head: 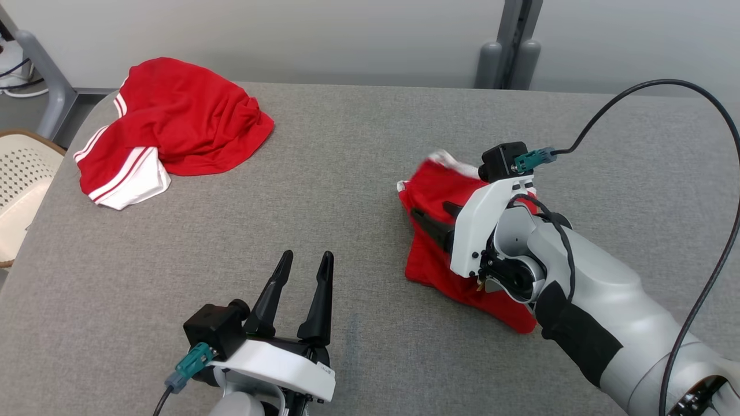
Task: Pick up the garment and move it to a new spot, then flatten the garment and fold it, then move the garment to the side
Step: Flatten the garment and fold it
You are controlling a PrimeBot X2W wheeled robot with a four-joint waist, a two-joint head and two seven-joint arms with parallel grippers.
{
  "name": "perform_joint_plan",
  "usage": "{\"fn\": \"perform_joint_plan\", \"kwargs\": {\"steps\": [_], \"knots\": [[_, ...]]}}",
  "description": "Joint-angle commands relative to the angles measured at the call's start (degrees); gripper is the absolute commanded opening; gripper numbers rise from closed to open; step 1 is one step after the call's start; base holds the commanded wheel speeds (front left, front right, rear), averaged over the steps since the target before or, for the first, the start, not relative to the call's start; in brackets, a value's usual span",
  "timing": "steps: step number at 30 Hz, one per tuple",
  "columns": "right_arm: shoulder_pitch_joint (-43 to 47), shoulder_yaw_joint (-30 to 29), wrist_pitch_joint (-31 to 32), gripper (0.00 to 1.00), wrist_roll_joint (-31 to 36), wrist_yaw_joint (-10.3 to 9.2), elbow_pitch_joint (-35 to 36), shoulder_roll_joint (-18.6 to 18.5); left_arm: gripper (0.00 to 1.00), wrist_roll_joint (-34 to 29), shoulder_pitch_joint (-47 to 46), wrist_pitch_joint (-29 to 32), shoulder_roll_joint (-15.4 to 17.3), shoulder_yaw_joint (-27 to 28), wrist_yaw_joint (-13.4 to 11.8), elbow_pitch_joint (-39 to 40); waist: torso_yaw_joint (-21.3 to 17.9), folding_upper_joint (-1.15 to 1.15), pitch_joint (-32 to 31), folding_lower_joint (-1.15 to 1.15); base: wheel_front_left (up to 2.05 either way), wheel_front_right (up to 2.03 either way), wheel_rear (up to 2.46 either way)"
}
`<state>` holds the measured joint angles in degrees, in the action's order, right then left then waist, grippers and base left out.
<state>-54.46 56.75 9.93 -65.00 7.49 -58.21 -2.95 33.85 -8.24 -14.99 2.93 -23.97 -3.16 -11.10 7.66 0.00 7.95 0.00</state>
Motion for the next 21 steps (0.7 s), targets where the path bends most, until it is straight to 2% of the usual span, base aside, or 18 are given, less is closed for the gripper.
{"fn": "perform_joint_plan", "kwargs": {"steps": [1, 7, 13, 21], "knots": [[-0.3, 0.0, -0.6, 1.0, -0.7, 0.01, 0.2, -0.1, 1.0, 0.0, -0.5, -0.3, 0.1, 0.3, -0.1, 0.0, -0.4, 0.0, -0.1, 0.0, 0.0, 0.0, 0.0], [-1.0, -0.2, -2.1, 1.0, -2.1, 0.01, 4.1, -0.3, 1.0, -0.5, 0.0, -0.3, 0.1, 0.7, -0.2, 0.1, -2.0, 0.0, -0.8, 0.0, 0.0, 0.0, 0.0], [-0.9, -1.8, -6.7, 1.0, -2.8, 0.01, 7.6, -3.7, 1.0, -1.2, 0.6, -0.3, 0.2, 1.0, -0.2, 0.4, -3.9, 0.0, -1.4, 0.0, 0.0, 0.0, 0.0], [0.4, -4.1, -14.9, 1.0, -1.7, 0.01, 8.5, -8.2, 1.0, -1.5, 1.0, -0.2, 0.8, 1.1, -0.4, 0.8, -6.1, 0.0, -1.5, 0.0, 0.0, 0.0, 0.0]]}}
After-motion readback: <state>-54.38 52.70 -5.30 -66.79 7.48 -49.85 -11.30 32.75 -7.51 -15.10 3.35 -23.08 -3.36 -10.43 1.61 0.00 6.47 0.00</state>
